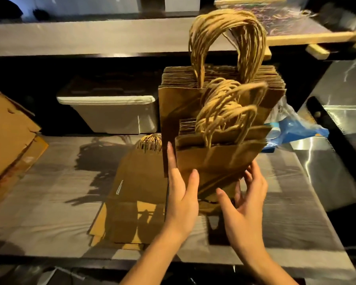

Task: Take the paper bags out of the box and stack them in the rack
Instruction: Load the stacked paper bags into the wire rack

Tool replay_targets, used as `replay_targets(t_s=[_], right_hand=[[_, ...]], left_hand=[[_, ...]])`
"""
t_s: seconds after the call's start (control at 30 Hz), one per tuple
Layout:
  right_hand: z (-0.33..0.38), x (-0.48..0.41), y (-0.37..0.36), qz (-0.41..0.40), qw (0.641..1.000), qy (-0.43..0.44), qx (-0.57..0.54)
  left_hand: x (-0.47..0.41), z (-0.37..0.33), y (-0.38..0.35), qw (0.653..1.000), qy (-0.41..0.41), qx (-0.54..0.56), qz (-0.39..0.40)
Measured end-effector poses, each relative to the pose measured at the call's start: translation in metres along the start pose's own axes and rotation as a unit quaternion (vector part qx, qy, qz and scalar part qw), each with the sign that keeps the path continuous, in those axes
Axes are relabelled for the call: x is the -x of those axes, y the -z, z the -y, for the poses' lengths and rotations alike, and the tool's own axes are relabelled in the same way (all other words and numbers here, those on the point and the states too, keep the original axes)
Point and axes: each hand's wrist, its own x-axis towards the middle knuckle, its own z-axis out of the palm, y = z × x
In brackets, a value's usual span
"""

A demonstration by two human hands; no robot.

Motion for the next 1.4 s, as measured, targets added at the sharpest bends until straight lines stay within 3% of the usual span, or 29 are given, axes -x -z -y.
replay_targets(t_s=[0.13,0.33,0.43,0.5,0.57,0.63,0.67,0.77,0.87,1.0,1.17,1.4], right_hand=[[0.010,0.003,-0.002,0.002,0.999,0.041,-0.009],[0.031,0.012,-0.010,0.035,0.978,0.202,0.033],[0.035,0.017,-0.012,0.088,0.960,0.261,0.051],[0.039,0.020,-0.017,0.173,0.961,0.212,0.024],[0.040,0.024,-0.030,0.273,0.958,0.081,-0.002],[0.031,0.024,-0.042,0.326,0.945,-0.031,-0.005],[0.024,0.028,-0.055,0.364,0.928,-0.075,-0.003],[0.000,0.032,-0.074,0.411,0.891,-0.193,0.008],[-0.015,0.040,-0.087,0.423,0.852,-0.310,-0.017],[-0.036,0.047,-0.091,0.374,0.825,-0.423,-0.039],[-0.041,0.045,-0.090,0.360,0.800,-0.477,-0.062],[-0.037,0.046,-0.086,0.381,0.802,-0.456,-0.054]], left_hand=[[0.005,-0.003,0.001,0.999,-0.029,0.013,-0.004],[0.007,-0.010,0.012,0.998,-0.048,0.029,0.001],[0.008,-0.012,0.025,0.998,-0.066,0.020,-0.010],[0.008,-0.009,0.040,0.998,-0.044,0.031,-0.042],[0.005,0.009,0.065,0.996,0.017,0.006,-0.087],[-0.006,0.037,0.086,0.984,0.109,-0.090,-0.110],[-0.003,0.052,0.104,0.962,0.175,-0.158,-0.139],[0.001,0.077,0.126,0.907,0.294,-0.271,-0.133],[0.015,0.080,0.135,0.901,0.297,-0.284,-0.139],[0.018,0.079,0.131,0.900,0.301,-0.279,-0.148],[0.022,0.078,0.126,0.902,0.293,-0.271,-0.166],[0.030,0.072,0.120,0.906,0.279,-0.279,-0.153]])
